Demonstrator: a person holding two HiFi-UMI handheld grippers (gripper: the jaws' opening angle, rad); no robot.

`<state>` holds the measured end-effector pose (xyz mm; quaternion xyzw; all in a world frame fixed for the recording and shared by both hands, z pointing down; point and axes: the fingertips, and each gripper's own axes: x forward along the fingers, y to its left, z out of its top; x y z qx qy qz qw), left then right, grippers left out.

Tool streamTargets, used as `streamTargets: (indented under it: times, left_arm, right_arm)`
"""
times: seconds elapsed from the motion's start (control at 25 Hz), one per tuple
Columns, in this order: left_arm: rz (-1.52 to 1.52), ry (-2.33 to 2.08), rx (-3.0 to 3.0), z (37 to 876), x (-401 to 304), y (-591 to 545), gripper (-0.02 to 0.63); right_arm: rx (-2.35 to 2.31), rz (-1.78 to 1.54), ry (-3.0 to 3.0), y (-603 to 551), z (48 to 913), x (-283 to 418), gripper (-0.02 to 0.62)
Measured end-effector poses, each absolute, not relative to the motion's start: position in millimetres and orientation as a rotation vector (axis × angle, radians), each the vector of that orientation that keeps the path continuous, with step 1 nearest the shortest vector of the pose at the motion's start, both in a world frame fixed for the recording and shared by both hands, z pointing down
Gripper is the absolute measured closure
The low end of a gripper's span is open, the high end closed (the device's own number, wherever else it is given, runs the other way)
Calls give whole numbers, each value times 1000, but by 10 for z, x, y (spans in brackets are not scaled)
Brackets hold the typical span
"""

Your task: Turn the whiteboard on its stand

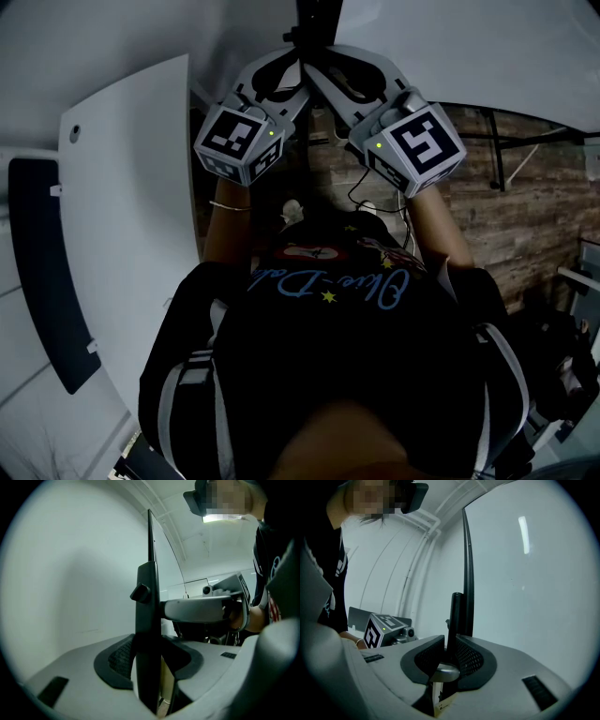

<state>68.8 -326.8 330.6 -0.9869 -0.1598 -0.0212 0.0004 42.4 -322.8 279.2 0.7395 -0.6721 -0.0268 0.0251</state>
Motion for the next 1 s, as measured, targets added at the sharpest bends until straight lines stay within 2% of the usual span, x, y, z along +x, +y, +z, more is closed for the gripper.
streamTargets:
  times: [0.84, 1.0]
  left_arm:
    - [-20, -376, -3014, 3309, 645, -3308, 433]
    - [-31, -370, -2980, 3271, 494, -3302, 470]
  right_arm:
    - [2198, -127, -2168, -3251, 2800, 375, 529]
    - [2182, -141, -2195, -3219, 2818, 335, 529]
